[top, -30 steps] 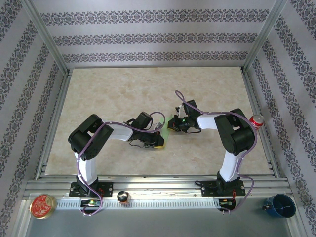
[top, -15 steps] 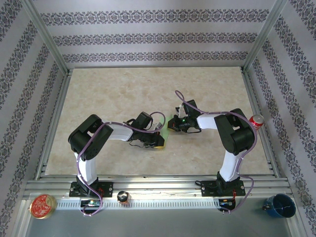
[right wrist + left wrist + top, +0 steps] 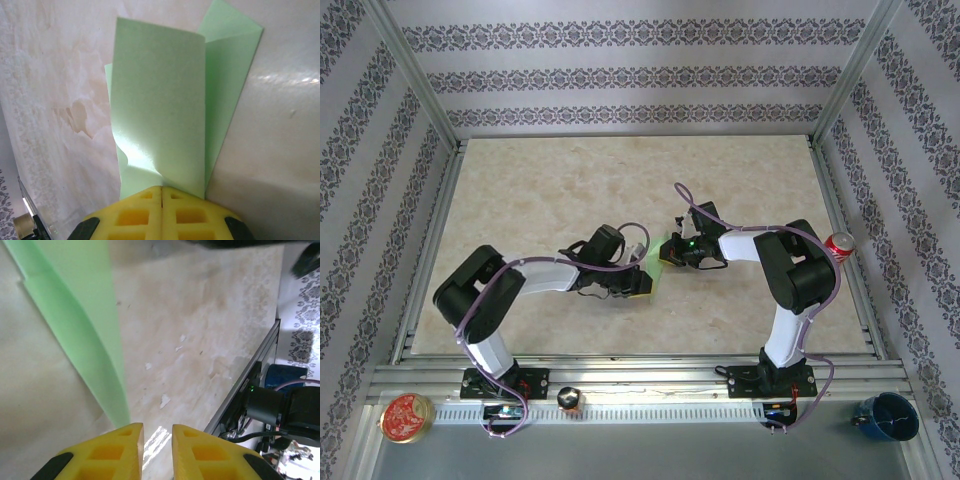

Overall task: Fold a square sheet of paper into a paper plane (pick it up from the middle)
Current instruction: Fold the wing for the fifth time at the center of the table.

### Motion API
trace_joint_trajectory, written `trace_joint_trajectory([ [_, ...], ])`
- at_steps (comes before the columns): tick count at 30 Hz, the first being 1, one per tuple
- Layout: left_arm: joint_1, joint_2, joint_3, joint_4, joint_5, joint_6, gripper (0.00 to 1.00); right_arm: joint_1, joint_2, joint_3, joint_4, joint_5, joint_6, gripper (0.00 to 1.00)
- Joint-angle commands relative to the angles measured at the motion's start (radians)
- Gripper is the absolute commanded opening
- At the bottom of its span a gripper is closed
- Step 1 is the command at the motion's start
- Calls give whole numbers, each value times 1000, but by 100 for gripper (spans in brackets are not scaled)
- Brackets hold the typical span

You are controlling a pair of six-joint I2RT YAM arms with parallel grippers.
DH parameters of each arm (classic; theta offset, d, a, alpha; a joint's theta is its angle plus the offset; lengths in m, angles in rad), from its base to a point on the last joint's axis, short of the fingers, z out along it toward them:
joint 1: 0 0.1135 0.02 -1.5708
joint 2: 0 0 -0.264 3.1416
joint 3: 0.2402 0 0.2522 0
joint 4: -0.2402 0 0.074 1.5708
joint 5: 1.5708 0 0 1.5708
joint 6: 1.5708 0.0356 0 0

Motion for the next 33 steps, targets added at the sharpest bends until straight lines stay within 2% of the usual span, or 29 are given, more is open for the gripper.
trace_joint_trajectory([
  [1, -9, -41, 13, -22, -56, -1, 22, 33, 64, -21, -79, 65, -23, 6],
  [4, -9, -31, 44, -11, -58, -5, 20, 33, 61, -24, -78, 66, -23, 6],
  [10, -7, 96, 154, 51, -39, -67, 12, 35, 58, -25, -78, 65, -22, 6],
  [17, -4, 197, 218, 13, -52, -56, 6, 35, 56, -30, -79, 63, -26, 6],
  [23, -3, 240, 191, 5, -16, -49, 5, 35, 57, -35, -79, 68, -25, 6],
  [33, -16, 211, 84, -18, 17, -22, 5, 35, 65, -30, -83, 69, -25, 6],
])
